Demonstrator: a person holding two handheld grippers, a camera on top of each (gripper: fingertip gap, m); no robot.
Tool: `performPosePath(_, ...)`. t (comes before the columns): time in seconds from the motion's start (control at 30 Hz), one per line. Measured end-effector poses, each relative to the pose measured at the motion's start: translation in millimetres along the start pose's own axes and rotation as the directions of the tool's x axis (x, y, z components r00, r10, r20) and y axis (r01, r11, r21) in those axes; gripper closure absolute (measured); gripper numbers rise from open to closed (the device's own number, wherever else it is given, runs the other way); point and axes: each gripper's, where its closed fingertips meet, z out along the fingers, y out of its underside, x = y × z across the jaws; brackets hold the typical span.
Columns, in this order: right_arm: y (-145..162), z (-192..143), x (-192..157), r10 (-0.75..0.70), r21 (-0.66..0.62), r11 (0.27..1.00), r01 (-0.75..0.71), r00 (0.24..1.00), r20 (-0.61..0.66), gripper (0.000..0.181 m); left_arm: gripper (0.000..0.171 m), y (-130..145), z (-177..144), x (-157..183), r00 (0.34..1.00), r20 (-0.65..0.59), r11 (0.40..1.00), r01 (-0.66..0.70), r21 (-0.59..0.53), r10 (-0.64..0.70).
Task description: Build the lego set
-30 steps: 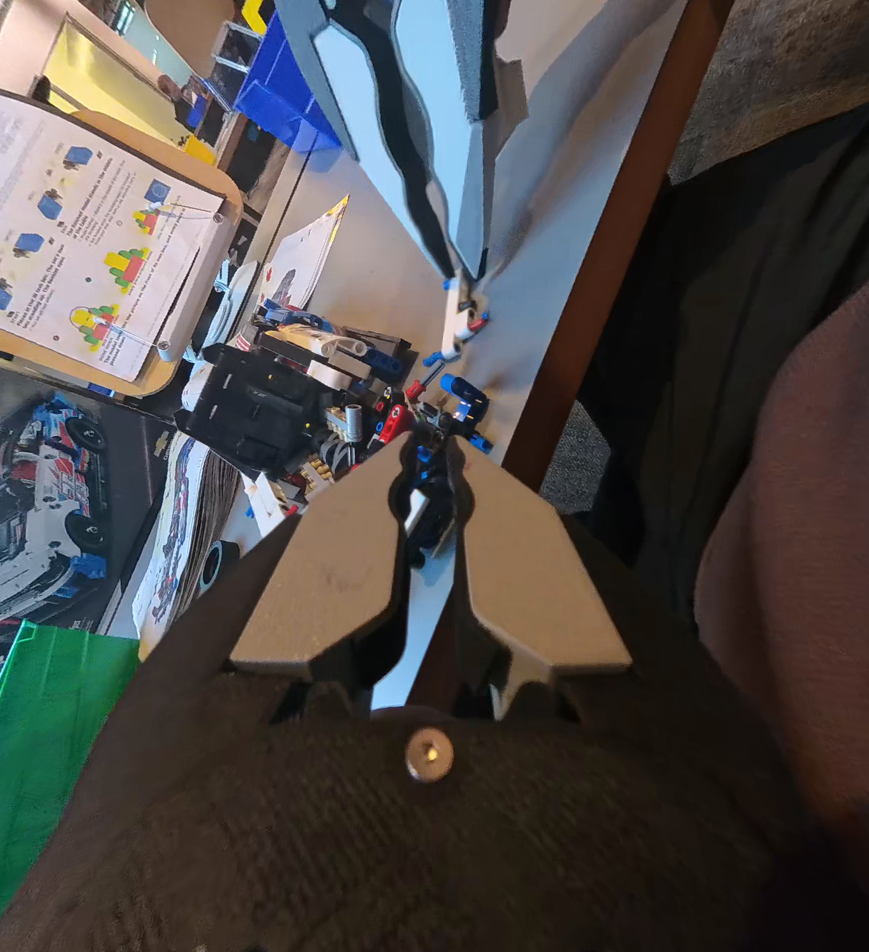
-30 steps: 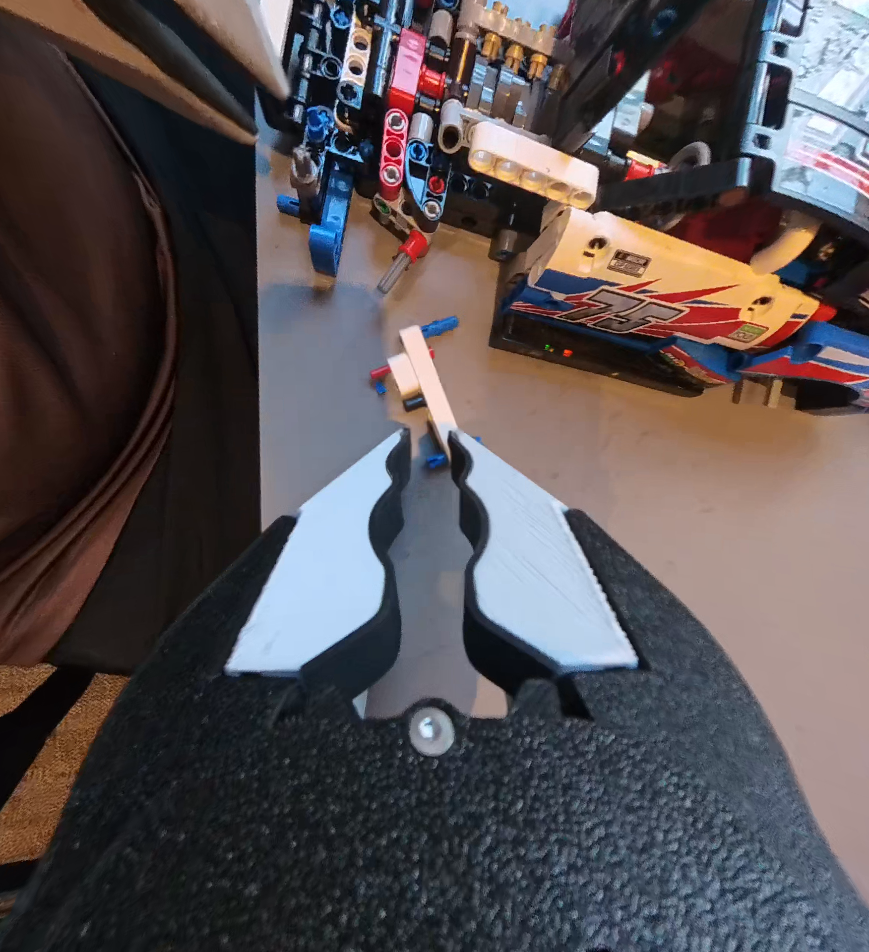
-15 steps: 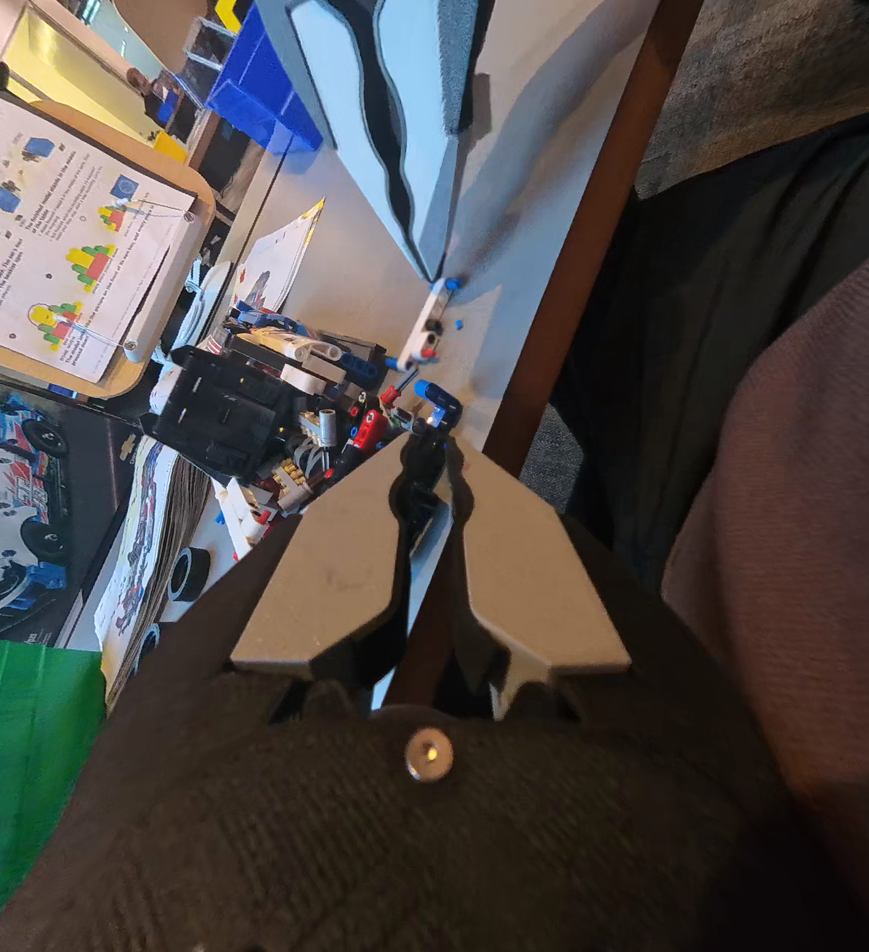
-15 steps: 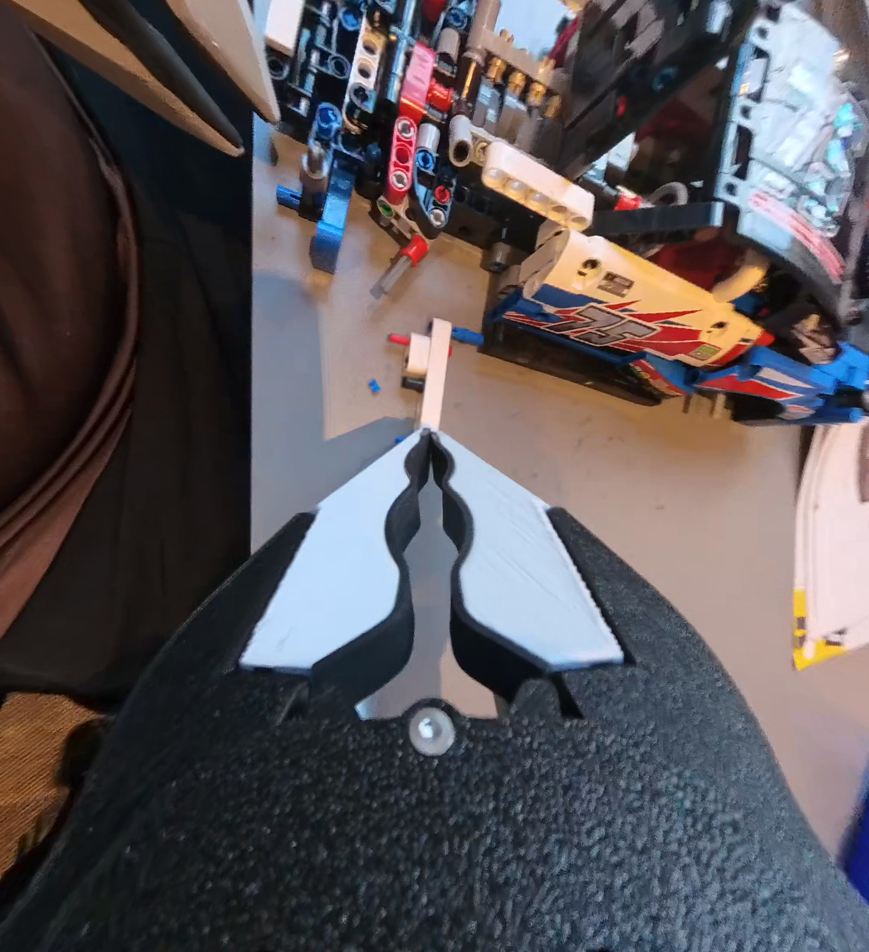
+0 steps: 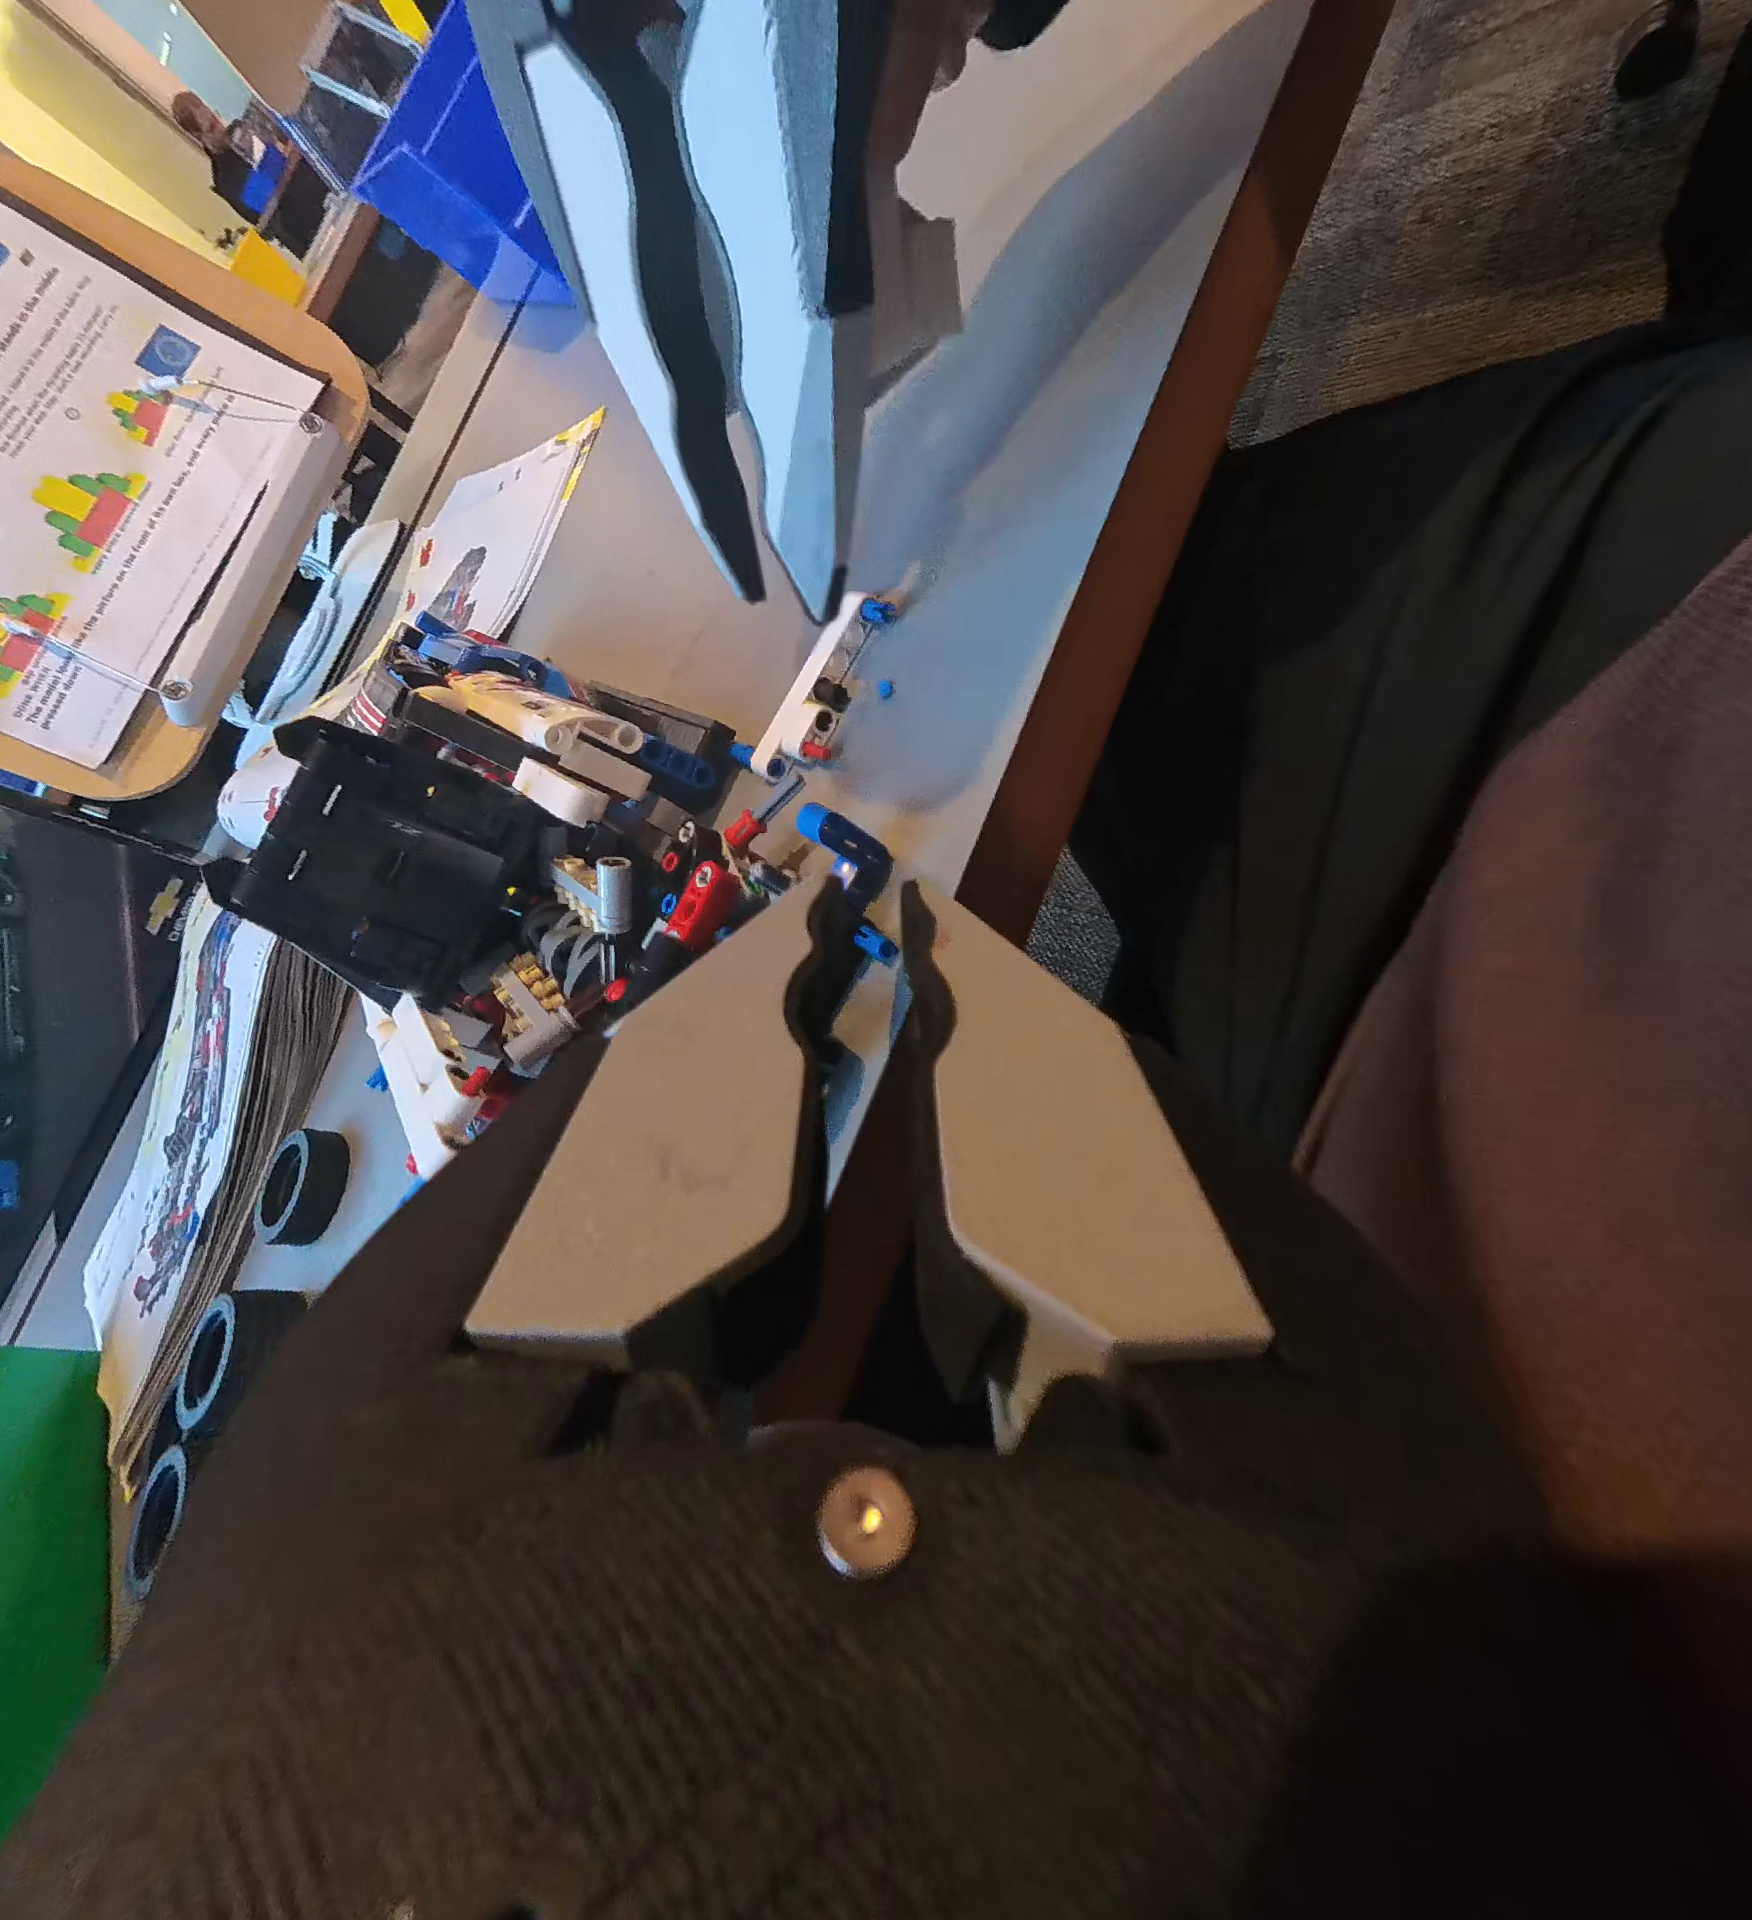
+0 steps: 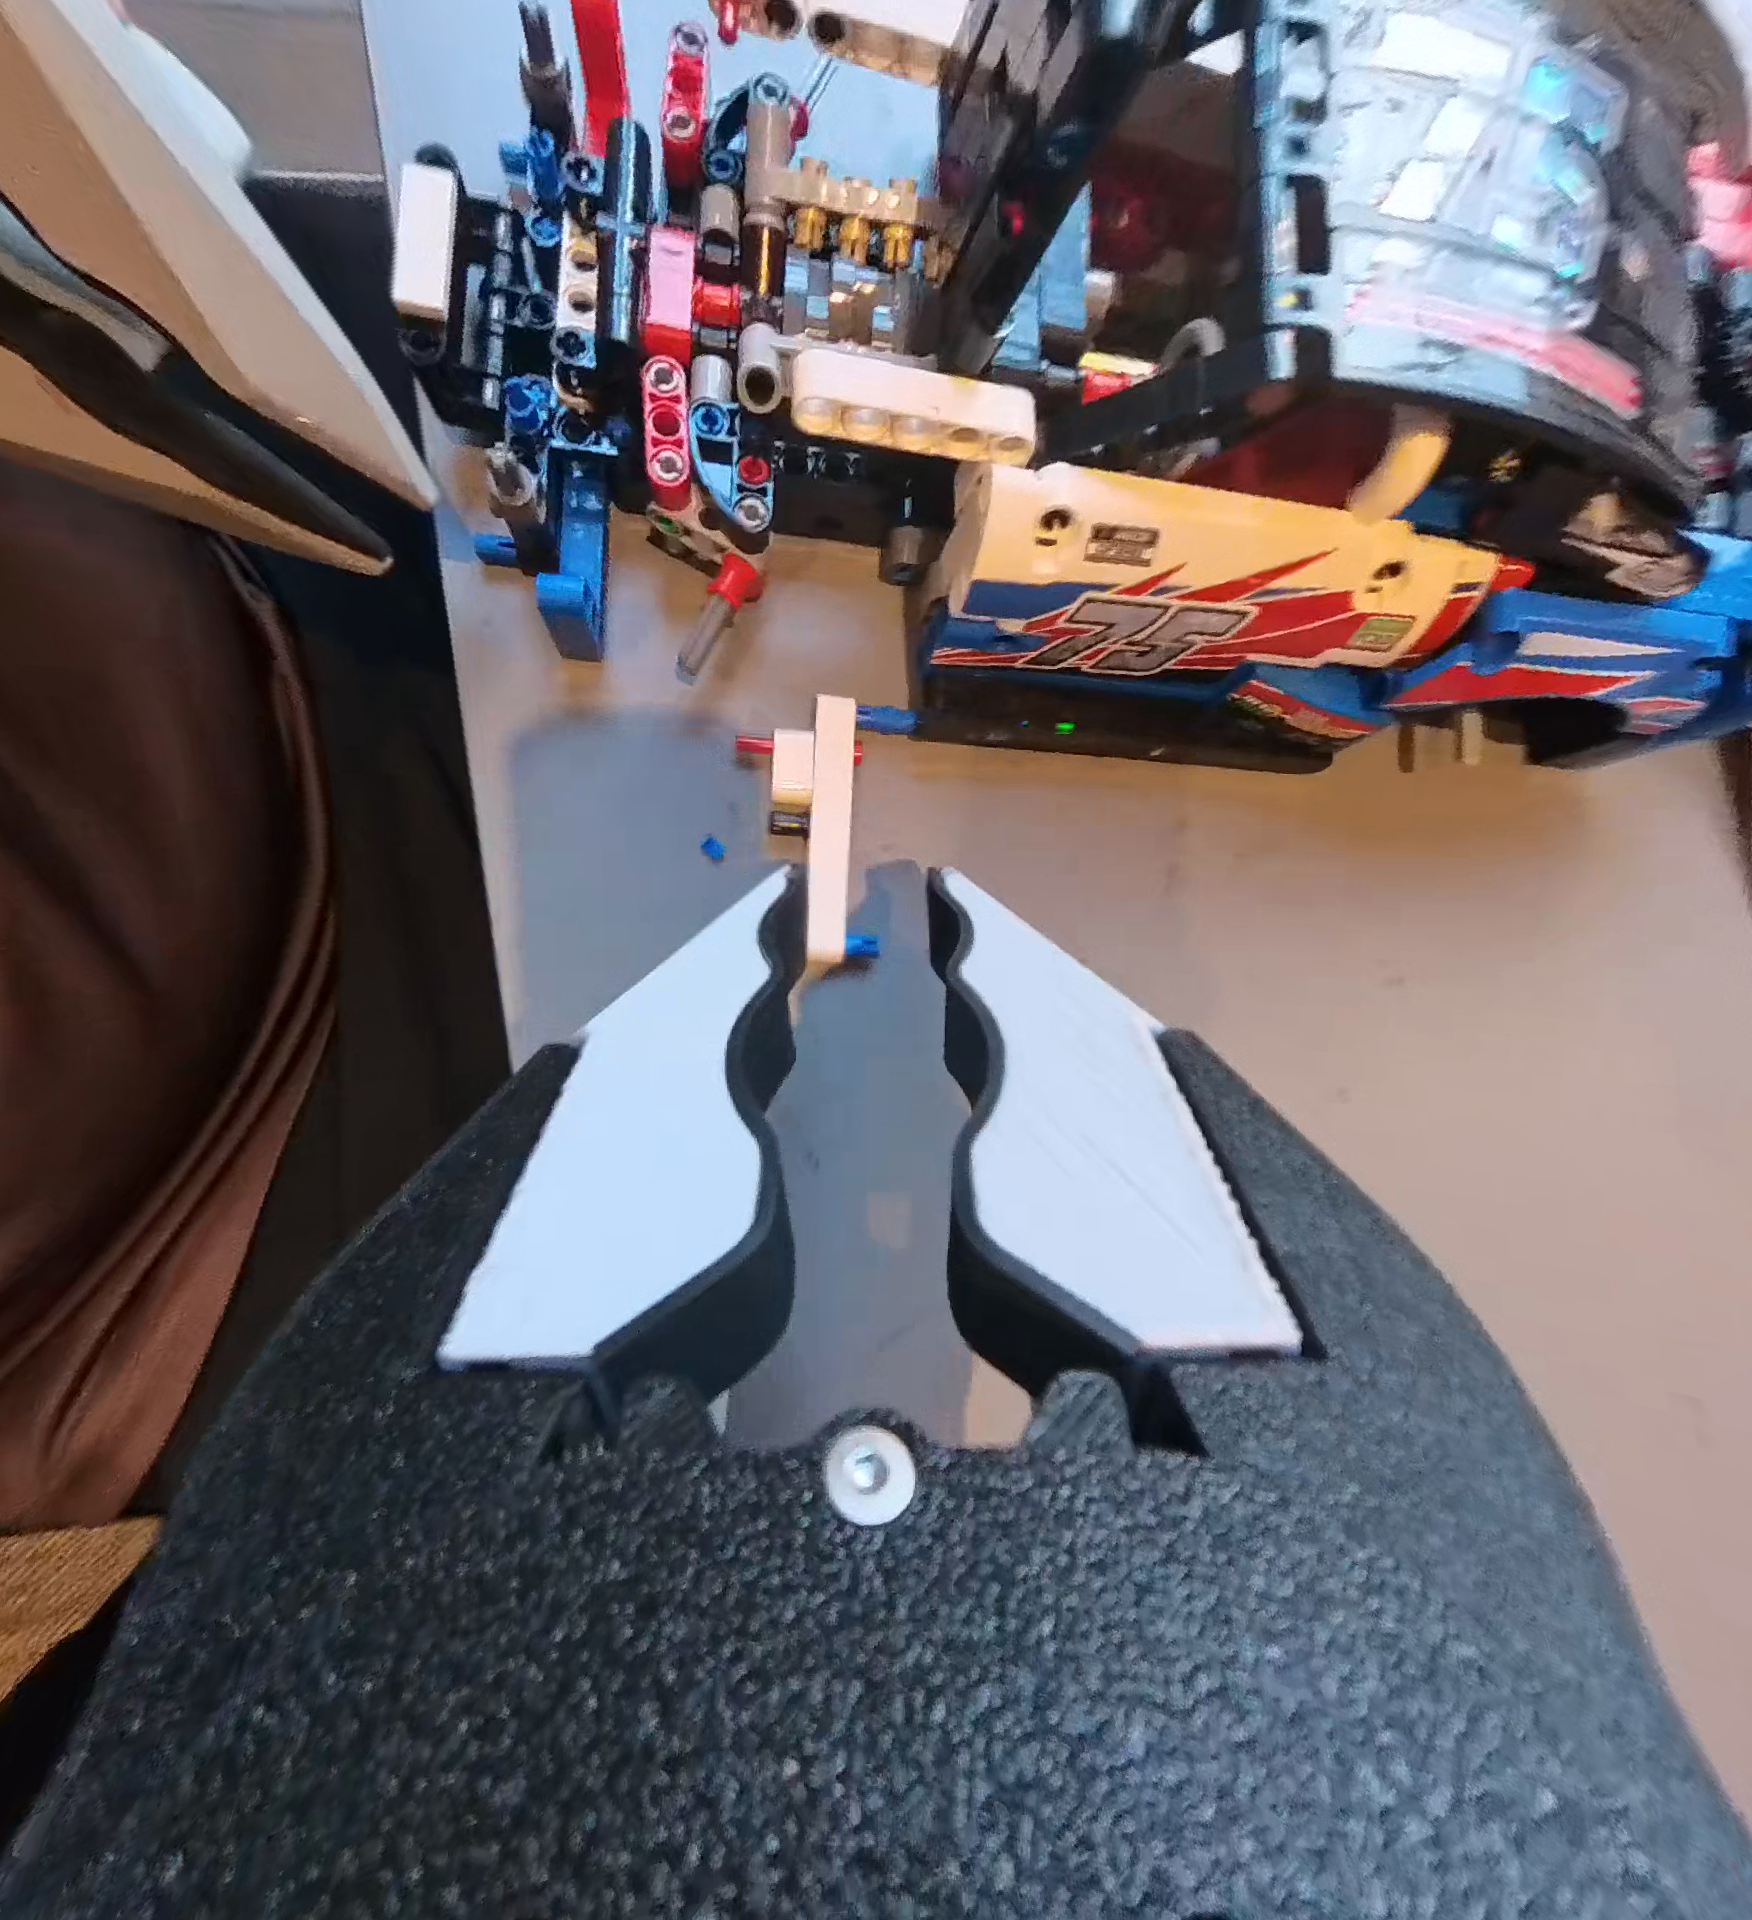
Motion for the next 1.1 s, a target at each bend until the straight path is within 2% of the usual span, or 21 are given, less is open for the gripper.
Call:
performPosePath(0.1, 9, 12, -7, 0.006, -0.054, 0.999, -0.003, 0.999, 0.052, 0.16, 0.164, 3, -2, 1, 1.0, -0.008, 1.0, 0.021, -0.007, -0.021)
performPosePath(0.13, 6, 12, -10, 0.019, -0.038, 0.999, -0.016, 0.997, 0.08, 0.172, 0.164, 4, -2, 1, 1.0, -0.012, 1.0, 0.028, -0.009, -0.029)
performPosePath(0.23, 8, 13, -12, 0.035, -0.041, 0.999, -0.031, 0.995, 0.098, 0.173, 0.163, 6, -2, 1, 0.999, -0.019, 0.999, 0.05, -0.012, -0.05)
performPosePath(0.37, 9, 8, -8, -0.001, -0.014, 1.0, 0.002, 1.0, 0.02, 0.174, 0.164, 3, -3, -1, 0.997, -0.022, 0.997, 0.073, -0.003, -0.073)
performPosePath(0.5, -4, -15, -6, -0.053, 0.11, 0.992, 0.065, 0.993, -0.105, 0.173, 0.171, -4, -12, -22, 0.993, 0.071, 0.995, 0.086, 0.051, -0.09)
performPosePath(0.6, -18, -39, -5, -0.055, 0.219, 0.971, 0.1, 0.978, -0.201, 0.174, 0.169, -4, -14, -30, 0.984, 0.05, 0.984, 0.169, 0.059, -0.172)
performPosePath(0.67, -28, -52, -5, -0.055, 0.282, 0.95, 0.131, 0.964, -0.26, 0.174, 0.165, -7, -13, -31, 0.968, 0.002, 0.965, 0.25, 0.076, -0.251)
performPosePath(0.77, -40, -60, 0, -0.07, 0.312, 0.929, 0.197, 0.925, -0.375, 0.174, 0.161, -16, -10, -38, 0.932, -0.062, 0.926, 0.362, 0.104, -0.358)
performPosePath(0.9, -63, -68, -7, -0.1, 0.355, 0.888, 0.291, 0.878, -0.469, 0.174, 0.152, -34, -5, -62, 0.882, -0.109, 0.87, 0.47, 0.145, -0.459)
performPosePath(1.03, -74, -72, -10, -0.152, 0.305, 0.87, 0.387, 0.8, -0.581, 0.174, 0.149, -52, -7, -84, 0.817, -0.188, 0.787, 0.576, 0.221, -0.546)
performPosePath(1.1, -75, -74, -8, -0.17, 0.269, 0.867, 0.419, 0.757, -0.631, 0.174, 0.148, -57, -4, -84, 0.773, -0.258, 0.747, 0.63, 0.211, -0.579)
